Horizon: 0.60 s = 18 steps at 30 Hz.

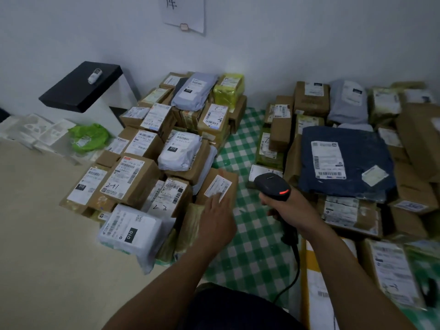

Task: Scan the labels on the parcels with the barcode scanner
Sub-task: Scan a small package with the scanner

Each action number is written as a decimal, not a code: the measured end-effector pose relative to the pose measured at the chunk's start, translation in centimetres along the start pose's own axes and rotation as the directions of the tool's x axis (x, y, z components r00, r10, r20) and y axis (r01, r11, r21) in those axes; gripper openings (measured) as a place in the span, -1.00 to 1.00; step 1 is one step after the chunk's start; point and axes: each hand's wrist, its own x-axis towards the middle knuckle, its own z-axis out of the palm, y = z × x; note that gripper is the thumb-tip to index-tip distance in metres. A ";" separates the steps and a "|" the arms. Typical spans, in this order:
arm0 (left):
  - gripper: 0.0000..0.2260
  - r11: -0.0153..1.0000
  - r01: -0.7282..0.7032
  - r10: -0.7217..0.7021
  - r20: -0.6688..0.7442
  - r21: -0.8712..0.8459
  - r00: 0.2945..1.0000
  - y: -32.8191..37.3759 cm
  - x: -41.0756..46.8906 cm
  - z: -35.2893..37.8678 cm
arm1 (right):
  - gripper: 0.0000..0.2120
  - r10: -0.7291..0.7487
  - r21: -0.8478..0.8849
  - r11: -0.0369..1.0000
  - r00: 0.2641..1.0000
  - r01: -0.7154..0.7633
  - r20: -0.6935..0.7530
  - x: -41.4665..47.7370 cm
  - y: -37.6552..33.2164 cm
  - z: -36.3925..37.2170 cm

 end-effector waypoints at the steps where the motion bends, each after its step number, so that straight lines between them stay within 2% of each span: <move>1: -0.43 0.999 -0.024 0.024 0.018 -0.029 1.000 0.7 1.6 -0.5 | -0.60 -0.007 -0.007 1.000 0.999 0.007 -0.040 0.3 -0.3 -0.3; 5: -0.51 0.997 -0.066 0.068 0.075 -0.026 0.995 2.8 8.0 -1.5 | -0.60 -0.042 -0.137 0.990 0.988 0.021 -0.152 1.6 -1.1 -1.8; 8: -0.55 0.981 -0.187 0.192 0.144 -0.053 0.971 4.0 12.6 -1.5 | -0.66 -0.036 -0.166 0.986 0.982 0.005 -0.186 2.4 -1.5 -2.5; 11: -0.47 0.968 -0.238 0.252 0.243 -0.086 0.937 4.6 16.6 -1.1 | -0.64 0.000 -0.181 0.982 0.972 -0.044 -0.234 3.2 -1.5 -3.0; 15: -0.42 0.974 -0.210 0.226 0.347 -0.082 0.910 4.2 20.4 0.6 | -0.56 0.069 -0.162 0.980 0.962 -0.115 -0.264 3.9 -0.6 -3.5; 18: -0.33 0.966 -0.235 0.257 0.391 -0.103 0.884 4.4 21.9 1.6 | -0.45 0.103 -0.119 0.983 0.959 -0.139 -0.264 4.4 -0.1 -3.9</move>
